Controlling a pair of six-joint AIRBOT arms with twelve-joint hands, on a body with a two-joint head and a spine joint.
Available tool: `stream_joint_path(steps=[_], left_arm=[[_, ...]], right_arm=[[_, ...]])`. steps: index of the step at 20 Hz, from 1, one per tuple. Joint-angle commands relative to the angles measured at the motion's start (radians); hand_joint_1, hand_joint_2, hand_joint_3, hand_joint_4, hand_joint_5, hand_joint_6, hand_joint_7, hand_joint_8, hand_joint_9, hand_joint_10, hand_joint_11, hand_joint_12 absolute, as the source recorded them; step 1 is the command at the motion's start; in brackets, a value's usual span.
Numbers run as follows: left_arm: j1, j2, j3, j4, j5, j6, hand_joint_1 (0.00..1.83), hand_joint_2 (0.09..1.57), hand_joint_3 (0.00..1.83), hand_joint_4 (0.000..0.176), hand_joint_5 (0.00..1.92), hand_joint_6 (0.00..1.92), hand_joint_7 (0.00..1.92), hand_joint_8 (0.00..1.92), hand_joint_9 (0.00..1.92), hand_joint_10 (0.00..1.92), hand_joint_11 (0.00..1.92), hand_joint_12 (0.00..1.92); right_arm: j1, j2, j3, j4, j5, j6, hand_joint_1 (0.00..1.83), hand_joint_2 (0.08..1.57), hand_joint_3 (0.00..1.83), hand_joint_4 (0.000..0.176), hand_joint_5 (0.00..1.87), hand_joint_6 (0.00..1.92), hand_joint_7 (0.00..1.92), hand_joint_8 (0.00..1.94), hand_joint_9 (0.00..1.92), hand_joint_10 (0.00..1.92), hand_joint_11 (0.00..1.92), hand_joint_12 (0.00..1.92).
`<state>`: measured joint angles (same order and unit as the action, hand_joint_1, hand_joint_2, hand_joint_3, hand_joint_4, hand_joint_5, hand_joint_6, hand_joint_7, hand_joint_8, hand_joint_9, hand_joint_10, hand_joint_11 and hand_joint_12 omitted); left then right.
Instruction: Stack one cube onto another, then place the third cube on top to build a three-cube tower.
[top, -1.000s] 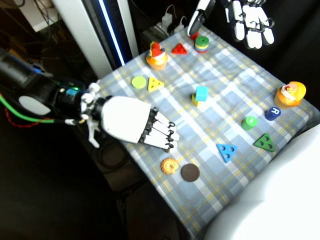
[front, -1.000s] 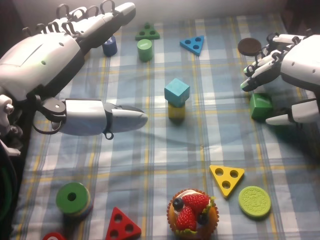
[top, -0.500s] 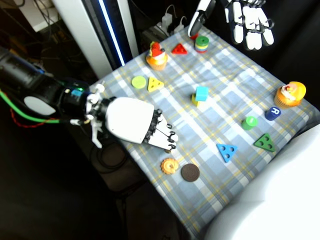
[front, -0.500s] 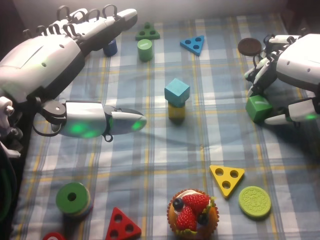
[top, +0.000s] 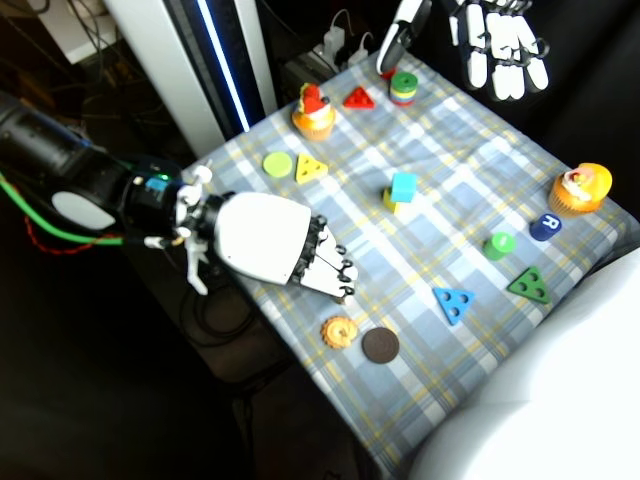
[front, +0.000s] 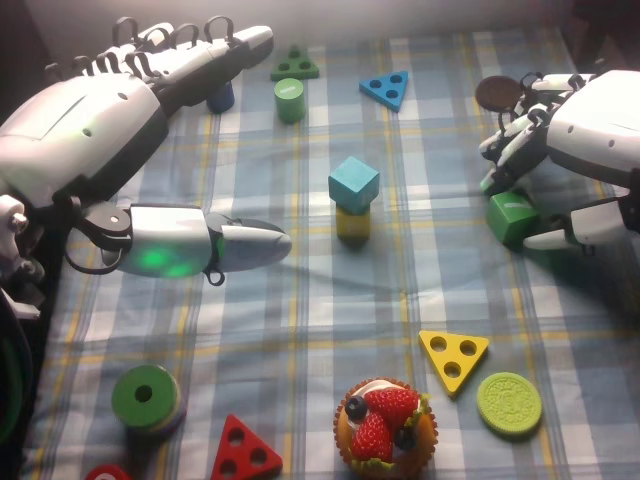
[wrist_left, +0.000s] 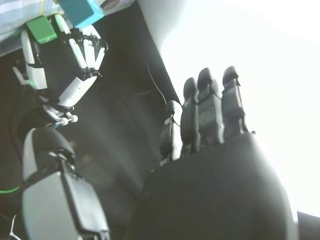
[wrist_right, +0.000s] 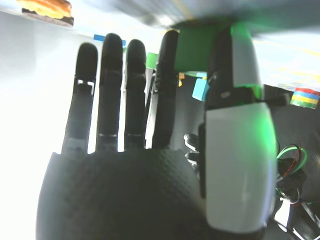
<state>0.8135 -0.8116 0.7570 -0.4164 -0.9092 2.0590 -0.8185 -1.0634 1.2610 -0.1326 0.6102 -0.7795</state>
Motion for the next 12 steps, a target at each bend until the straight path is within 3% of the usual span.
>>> stream_joint_path(steps=[1,4,8,9,10,12], left_arm=[[-0.008,0.003,-0.003,0.027,-0.115,-0.008,0.65,0.80,0.00,0.176,0.16,0.01,0.21,0.00,0.17,0.00,0.01,0.01],[-0.008,0.002,-0.002,0.025,-0.112,-0.008,0.64,0.80,0.00,0.176,0.16,0.00,0.22,0.00,0.20,0.01,0.03,0.02],[-0.008,0.002,-0.003,0.024,-0.111,-0.008,0.64,0.80,0.00,0.176,0.17,0.01,0.22,0.00,0.20,0.01,0.02,0.02],[-0.008,0.002,-0.003,0.024,-0.111,-0.008,0.64,0.81,0.00,0.176,0.17,0.00,0.21,0.00,0.19,0.00,0.02,0.01],[-0.008,0.002,-0.003,0.024,-0.111,-0.008,0.65,0.80,0.00,0.176,0.18,0.01,0.22,0.00,0.20,0.00,0.03,0.02],[-0.007,0.001,-0.003,0.024,-0.110,-0.008,0.65,0.80,0.00,0.176,0.18,0.00,0.22,0.00,0.19,0.00,0.02,0.02]], right_arm=[[0.017,-0.003,-0.002,0.002,0.100,-0.002,1.03,0.89,0.00,0.000,0.91,0.00,0.68,0.00,0.66,0.01,0.25,0.86],[0.026,-0.005,-0.006,-0.013,0.100,-0.002,1.05,0.89,0.00,0.000,0.91,0.00,0.67,0.00,0.63,0.00,0.20,0.84],[0.029,-0.006,-0.004,-0.017,0.097,-0.002,1.05,0.95,0.00,0.000,0.99,0.02,0.69,0.01,0.65,0.01,0.20,0.97],[0.029,-0.006,-0.003,-0.017,0.095,-0.002,1.09,1.02,0.01,0.048,1.10,0.59,0.75,0.01,0.72,0.02,0.24,1.04],[0.029,-0.006,-0.003,-0.017,0.094,-0.002,1.11,1.06,0.00,0.000,1.07,0.80,0.82,0.02,0.79,0.04,0.30,1.06],[0.033,-0.006,-0.002,-0.017,0.094,-0.002,1.15,1.06,0.00,0.000,1.08,0.82,0.88,0.03,0.84,0.05,0.32,1.15]])
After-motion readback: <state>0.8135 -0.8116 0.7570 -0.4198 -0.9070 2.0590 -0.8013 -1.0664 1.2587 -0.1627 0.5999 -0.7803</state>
